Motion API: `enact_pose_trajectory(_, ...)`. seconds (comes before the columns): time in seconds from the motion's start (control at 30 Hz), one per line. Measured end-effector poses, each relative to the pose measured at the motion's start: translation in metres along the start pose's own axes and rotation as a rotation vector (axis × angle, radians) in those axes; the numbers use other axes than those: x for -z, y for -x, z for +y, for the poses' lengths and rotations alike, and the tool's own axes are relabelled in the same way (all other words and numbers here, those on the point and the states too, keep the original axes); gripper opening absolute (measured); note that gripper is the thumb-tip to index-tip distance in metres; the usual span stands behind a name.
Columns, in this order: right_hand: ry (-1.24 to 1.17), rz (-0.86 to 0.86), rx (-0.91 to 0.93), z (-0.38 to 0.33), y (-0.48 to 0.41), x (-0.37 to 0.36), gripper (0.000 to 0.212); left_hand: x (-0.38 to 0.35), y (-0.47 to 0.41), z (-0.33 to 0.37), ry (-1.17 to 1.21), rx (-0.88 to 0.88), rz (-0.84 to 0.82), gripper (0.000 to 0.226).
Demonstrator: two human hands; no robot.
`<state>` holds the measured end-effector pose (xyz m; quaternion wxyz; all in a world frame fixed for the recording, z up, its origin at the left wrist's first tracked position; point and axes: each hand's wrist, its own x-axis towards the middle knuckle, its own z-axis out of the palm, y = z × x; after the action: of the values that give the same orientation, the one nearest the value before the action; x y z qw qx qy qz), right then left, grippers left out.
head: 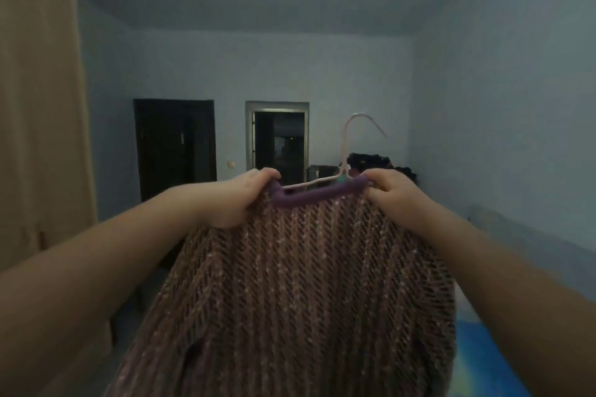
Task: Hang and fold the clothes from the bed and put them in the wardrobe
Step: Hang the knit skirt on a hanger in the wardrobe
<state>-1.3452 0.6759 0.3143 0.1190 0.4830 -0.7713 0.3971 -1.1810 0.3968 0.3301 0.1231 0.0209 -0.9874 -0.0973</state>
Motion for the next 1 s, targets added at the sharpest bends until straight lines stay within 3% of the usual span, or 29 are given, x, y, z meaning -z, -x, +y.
enact_pose_trajectory(0.07,0.047,0.012,-0.001,0.004,0.002,0.003,0.017,0.007,0.006,-0.007,-0.168,0.065,-0.025,0.024)
enact_pose_trajectory(0.1,0.079,0.001,0.010,0.006,0.005,0.001,0.017,0.009,0.010,-0.012,-0.252,0.072,-0.044,0.019)
enact_pose_trajectory(0.23,0.177,-0.096,0.058,0.003,0.013,-0.010,0.015,0.001,0.029,-0.027,-0.245,0.095,-0.098,0.026)
enact_pose_trajectory(0.4,0.265,-0.289,0.021,0.009,0.022,-0.021,0.021,0.005,0.046,-0.022,-0.170,0.062,0.107,0.026)
enact_pose_trajectory(0.5,0.095,-0.295,0.011,0.010,0.026,-0.033,0.018,0.003,0.053,-0.006,-0.101,0.086,0.220,0.027)
enact_pose_trajectory(0.57,-0.010,-0.266,0.016,0.005,0.025,-0.037,0.013,-0.002,0.060,0.008,0.072,0.088,0.243,0.031)
enact_pose_trajectory(0.67,-0.055,-0.197,0.084,-0.001,0.025,-0.042,0.011,-0.010,0.073,0.027,0.444,0.187,0.005,0.026)
enact_pose_trajectory(0.7,-0.072,-0.187,0.104,-0.003,0.026,-0.046,0.012,-0.012,0.077,0.031,0.493,0.252,-0.086,0.035)
enact_pose_trajectory(0.77,-0.114,-0.187,0.131,-0.006,0.030,-0.055,0.016,-0.015,0.086,0.033,0.415,0.405,-0.229,0.063)
enact_pose_trajectory(0.8,-0.135,-0.200,0.140,-0.008,0.031,-0.062,0.018,-0.017,0.092,0.031,0.332,0.481,-0.282,0.066)
enact_pose_trajectory(0.87,-0.161,-0.254,0.170,-0.012,0.032,-0.079,0.021,-0.024,0.105,0.022,0.219,0.580,-0.337,0.054)
enact_pose_trajectory(0.93,-0.175,-0.312,0.215,-0.016,0.034,-0.098,0.027,-0.034,0.124,0.011,0.238,0.554,-0.378,0.030)
enact_pose_trajectory(1.0,-0.263,-0.368,0.232,-0.019,0.036,-0.115,0.039,-0.045,0.148,0.007,0.310,0.522,-0.356,0.019)
